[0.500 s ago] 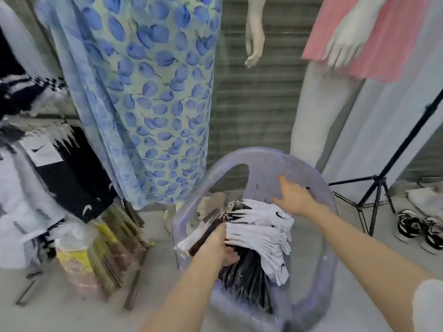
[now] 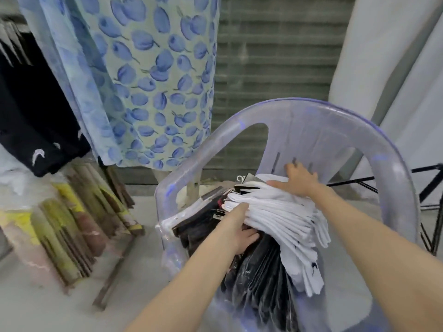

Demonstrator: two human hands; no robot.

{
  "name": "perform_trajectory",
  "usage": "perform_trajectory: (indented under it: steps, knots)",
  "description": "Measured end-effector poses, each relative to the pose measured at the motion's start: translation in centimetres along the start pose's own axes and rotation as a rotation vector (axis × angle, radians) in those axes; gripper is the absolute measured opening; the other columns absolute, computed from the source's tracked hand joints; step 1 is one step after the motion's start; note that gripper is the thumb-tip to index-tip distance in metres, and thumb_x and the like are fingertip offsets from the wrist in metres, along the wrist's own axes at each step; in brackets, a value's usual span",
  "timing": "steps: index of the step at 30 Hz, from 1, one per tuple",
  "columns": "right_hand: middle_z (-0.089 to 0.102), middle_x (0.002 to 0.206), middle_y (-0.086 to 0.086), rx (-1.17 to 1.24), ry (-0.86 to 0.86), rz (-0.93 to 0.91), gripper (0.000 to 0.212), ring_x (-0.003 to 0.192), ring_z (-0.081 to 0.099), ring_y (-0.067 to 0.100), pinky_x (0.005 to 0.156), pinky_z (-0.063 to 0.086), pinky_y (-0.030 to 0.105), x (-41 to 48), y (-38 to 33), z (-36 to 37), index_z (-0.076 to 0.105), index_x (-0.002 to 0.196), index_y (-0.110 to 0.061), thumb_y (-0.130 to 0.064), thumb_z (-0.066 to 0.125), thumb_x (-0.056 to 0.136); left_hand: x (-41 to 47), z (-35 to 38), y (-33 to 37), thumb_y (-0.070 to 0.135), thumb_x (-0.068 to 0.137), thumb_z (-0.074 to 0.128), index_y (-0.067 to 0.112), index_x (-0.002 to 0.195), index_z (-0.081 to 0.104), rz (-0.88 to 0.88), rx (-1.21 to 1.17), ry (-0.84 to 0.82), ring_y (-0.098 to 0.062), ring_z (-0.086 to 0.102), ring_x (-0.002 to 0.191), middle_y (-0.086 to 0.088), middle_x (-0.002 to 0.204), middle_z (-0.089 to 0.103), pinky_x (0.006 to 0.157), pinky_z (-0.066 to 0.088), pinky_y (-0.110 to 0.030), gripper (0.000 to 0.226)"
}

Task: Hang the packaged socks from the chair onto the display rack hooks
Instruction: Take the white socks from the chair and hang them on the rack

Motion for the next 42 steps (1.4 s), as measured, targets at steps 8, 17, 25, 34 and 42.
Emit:
perform_trajectory:
  steps: [8,17,25,34,42]
  knots:
    - [0.057,0.106,0.002,-0.093,-0.120,0.055,0.076,0.104,0.048,0.024,0.100,0.020,0.047,0.1,0.2,2.1,0.049,0.101,-0.015,-0.083,0.036,0.070,0.0,0.8,-0.2,0.033,0.092,0.060,0.004,0.130,0.047,-0.014,-0.132,-0.062,-0.034,0.055,0.121,-0.018,0.131,0.054,0.096,0.046,-0.044,0.050]
    - [0.045,0.067,-0.005,-0.365,-0.047,-0.220,0.032,0.086,0.044,0.023,0.095,0.018,0.046,-1.6,-2.9,0.6,0.044,0.059,-0.024,-0.043,0.046,0.085,-0.3,1.3,-1.3,0.038,0.084,0.069,0.004,0.119,0.052,-0.085,-0.171,-0.106,-0.035,0.062,0.102,-0.019,0.113,0.062,0.064,0.050,-0.047,0.051]
    - [0.040,0.064,0.000,-0.469,0.103,-0.571,0.028,0.069,0.040,0.026,0.063,0.026,0.033,-5.5,-5.7,-1.3,0.036,0.066,-0.020,-0.032,0.040,0.090,-0.4,0.9,-1.9,0.035,0.065,0.086,0.008,0.135,0.043,0.046,-0.216,0.043,-0.032,0.062,0.108,-0.016,0.126,0.059,0.080,0.054,-0.046,0.086]
    - [0.054,0.057,0.002,-0.058,0.117,-0.567,0.048,0.055,0.045,0.016,0.060,0.040,0.034,-10.7,-5.7,-10.1,0.058,0.064,-0.018,-0.062,0.046,0.081,-1.0,1.8,-0.1,0.025,0.067,0.086,0.009,0.136,0.043,0.338,-0.293,0.045,-0.027,0.065,0.106,-0.010,0.123,0.064,0.094,0.052,-0.044,0.083]
    - [0.054,0.071,-0.009,0.039,-0.179,-0.224,0.048,0.068,0.053,0.011,0.065,0.043,0.022,-10.3,-3.1,-13.5,0.053,0.120,-0.020,-0.039,0.067,0.078,-3.4,4.0,1.8,0.015,0.080,0.074,0.026,0.138,0.040,0.672,-0.222,-0.113,-0.014,0.058,0.117,0.005,0.131,0.059,0.104,0.044,-0.043,0.068]
Point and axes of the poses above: each hand's wrist, its own x-axis towards the middle knuckle, its own z-axis out of the palm, y = z × x, the point moved 5 cm from there along x, towards the middle knuckle
